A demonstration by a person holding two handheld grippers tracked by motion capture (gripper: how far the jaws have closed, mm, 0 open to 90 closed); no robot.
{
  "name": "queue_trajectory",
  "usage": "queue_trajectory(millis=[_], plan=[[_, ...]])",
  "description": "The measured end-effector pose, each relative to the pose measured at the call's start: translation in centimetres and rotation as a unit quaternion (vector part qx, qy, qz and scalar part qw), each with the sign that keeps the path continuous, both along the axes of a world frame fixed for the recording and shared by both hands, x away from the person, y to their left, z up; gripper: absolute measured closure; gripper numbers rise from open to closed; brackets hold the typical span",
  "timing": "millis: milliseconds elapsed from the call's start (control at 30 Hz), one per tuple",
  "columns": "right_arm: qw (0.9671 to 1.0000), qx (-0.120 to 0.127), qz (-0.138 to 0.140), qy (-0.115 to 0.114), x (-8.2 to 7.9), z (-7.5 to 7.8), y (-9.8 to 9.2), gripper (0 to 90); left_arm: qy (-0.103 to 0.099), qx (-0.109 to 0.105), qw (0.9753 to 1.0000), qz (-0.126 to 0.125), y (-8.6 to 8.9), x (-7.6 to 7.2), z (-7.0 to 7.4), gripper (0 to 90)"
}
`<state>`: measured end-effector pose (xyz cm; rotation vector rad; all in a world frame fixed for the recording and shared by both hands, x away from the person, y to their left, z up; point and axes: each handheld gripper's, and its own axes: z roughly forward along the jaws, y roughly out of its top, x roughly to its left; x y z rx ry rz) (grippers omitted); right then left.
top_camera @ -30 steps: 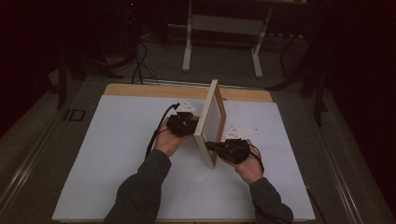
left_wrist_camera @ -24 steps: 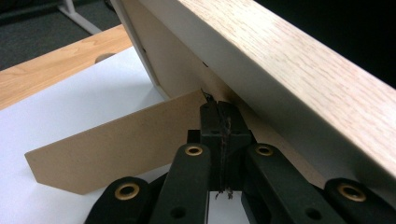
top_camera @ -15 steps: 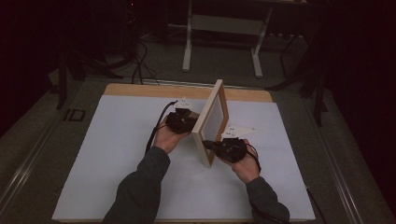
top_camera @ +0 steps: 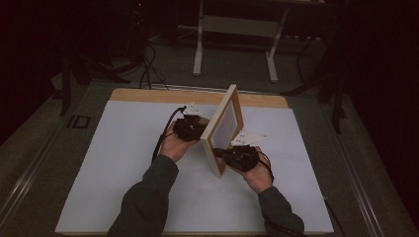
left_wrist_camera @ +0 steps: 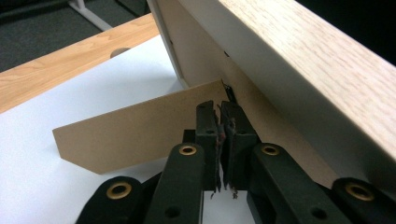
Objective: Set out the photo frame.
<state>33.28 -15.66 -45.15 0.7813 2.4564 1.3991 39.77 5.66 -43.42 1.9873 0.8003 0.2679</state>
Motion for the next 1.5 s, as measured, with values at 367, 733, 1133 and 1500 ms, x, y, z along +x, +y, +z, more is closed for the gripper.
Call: queue_trajectory(millis=[367, 733, 1133, 1500], plan=[[1.0000, -0.004, -0.003, 0.001, -0.1, -0.2, -0.4, 90.0, 0.004, -0.004, 0.9999, 0.012, 0.9, -0.5, 0.6, 77.9], [0.9999, -0.006, -0.010, 0.001, -0.2, -0.4, -1.2, 85.0, 0.010, -0.021, 0.9994, 0.026, 2.2, -0.9, 1.0, 70.6], [0.9998, -0.010, -0.017, 0.004, -0.3, -0.7, -2.1, 79.3, 0.010, -0.025, 0.9991, 0.031, 3.0, -1.4, 1.4, 63.0], [0.9994, -0.012, -0.032, 0.009, -0.4, -1.0, -3.5, 73.5, 0.012, -0.032, 0.9981, 0.052, 4.0, -2.1, 2.1, 60.7]])
